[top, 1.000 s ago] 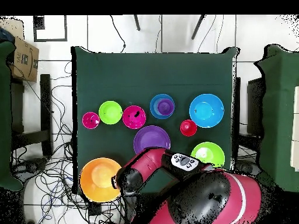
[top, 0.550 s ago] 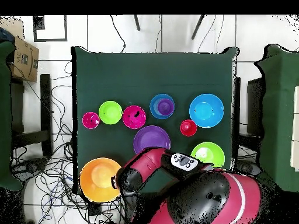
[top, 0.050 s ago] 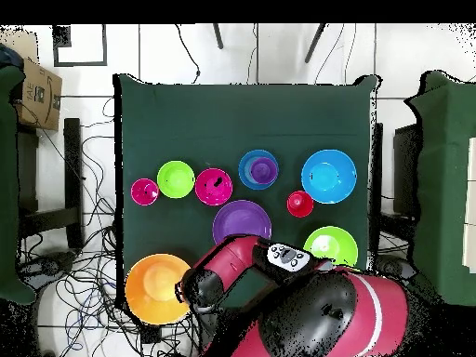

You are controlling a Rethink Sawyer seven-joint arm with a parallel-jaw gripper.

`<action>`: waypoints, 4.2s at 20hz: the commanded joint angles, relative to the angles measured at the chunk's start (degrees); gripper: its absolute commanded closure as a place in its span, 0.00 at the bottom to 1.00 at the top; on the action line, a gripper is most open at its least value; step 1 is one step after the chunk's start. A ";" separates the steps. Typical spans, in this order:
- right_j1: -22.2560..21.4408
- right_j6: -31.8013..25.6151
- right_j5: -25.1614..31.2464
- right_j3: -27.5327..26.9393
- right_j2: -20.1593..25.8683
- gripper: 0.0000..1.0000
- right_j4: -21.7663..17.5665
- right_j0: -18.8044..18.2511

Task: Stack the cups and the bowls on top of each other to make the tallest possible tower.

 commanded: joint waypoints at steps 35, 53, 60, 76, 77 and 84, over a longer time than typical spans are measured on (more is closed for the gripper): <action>-0.93 -7.14 -4.73 -1.54 3.73 1.00 -4.32 -1.16; -0.71 -11.96 1.47 -2.84 5.63 1.00 -0.70 -2.48; -3.49 -20.04 12.19 -2.21 10.77 1.00 7.53 -6.89; -5.22 -32.47 28.83 -1.83 17.25 1.00 13.19 -16.31; -5.69 -32.44 29.12 -2.03 17.32 1.00 13.11 -16.55; -4.22 -35.19 28.51 -2.39 20.99 1.00 14.90 -21.63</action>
